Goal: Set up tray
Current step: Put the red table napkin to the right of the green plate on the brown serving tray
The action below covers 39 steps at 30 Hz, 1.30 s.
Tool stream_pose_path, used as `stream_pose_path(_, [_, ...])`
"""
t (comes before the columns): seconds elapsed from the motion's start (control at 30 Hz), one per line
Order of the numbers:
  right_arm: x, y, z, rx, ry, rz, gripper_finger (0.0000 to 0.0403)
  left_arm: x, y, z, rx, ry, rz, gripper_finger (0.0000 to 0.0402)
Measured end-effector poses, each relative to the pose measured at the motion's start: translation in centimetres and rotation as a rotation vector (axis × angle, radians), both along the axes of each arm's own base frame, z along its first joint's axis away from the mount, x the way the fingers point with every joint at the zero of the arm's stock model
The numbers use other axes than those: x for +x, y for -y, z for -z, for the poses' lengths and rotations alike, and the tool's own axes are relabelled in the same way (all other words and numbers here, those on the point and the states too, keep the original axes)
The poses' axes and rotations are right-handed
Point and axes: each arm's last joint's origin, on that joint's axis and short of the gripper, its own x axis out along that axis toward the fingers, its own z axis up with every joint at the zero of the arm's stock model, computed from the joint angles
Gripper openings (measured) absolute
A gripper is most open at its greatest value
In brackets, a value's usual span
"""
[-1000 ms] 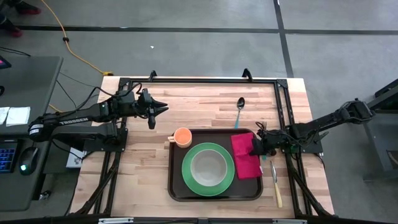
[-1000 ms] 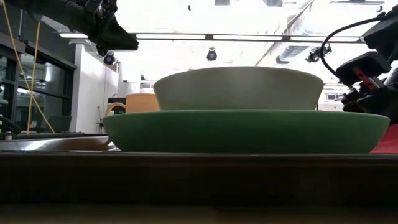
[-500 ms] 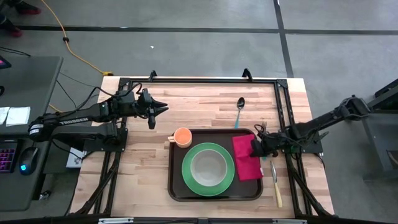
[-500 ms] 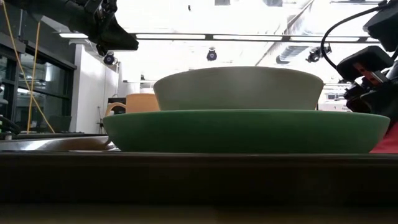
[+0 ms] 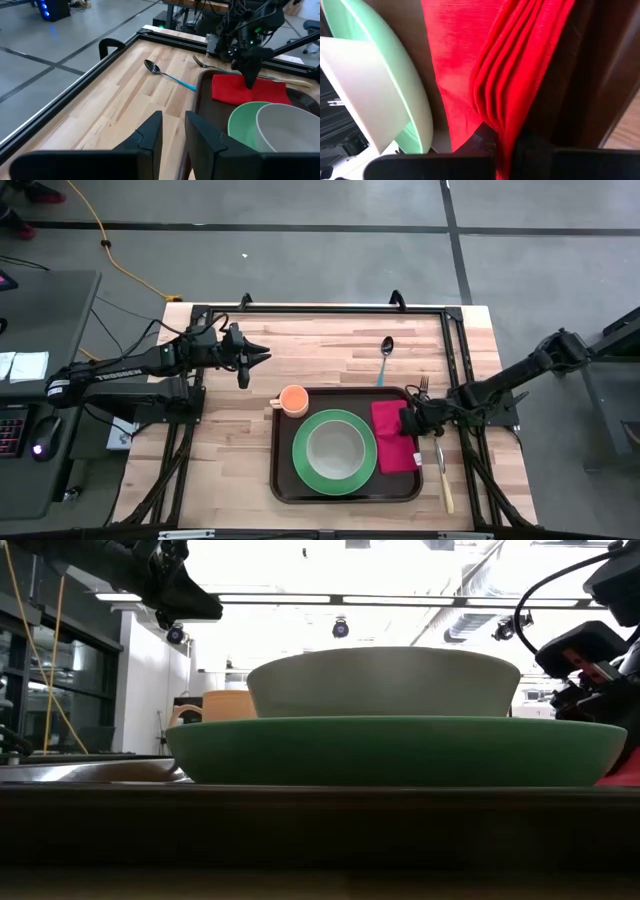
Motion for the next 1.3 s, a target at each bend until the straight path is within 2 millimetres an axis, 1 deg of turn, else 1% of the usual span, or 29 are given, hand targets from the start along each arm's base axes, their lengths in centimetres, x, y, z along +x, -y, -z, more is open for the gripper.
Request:
stream_pose_path(0.37, [0.79,-0.37,-0.26,0.012,-0.033,-0.012,0.0,0.0,0.0,0.01,0.002,-0.002,0.002,0.0113])
stream_pose_path(0.87, [0.78,-0.37,-0.24,0.015,-0.036,-0.01,0.0002,0.02,0.07,0.01,-0.002,-0.001,0.026,0.0113])
stream_pose_path(0.97, [0.79,-0.39,-0.26,0.019,-0.034,-0.015,0.0016,0.02,0.07,0.01,-0.002,-0.001,0.026,0.0113])
stream_pose_path(1.2, [0.78,-0.43,-0.27,0.034,-0.039,-0.02,0.0069,0.02,0.09,0.01,-0.002,-0.001,0.032,0.0113])
stream_pose_path(1.3, [0.85,-0.46,-0.37,0.04,-0.028,-0.022,0.0082,0.02,0.09,0.01,-0.003,-0.001,0.033,0.0113])
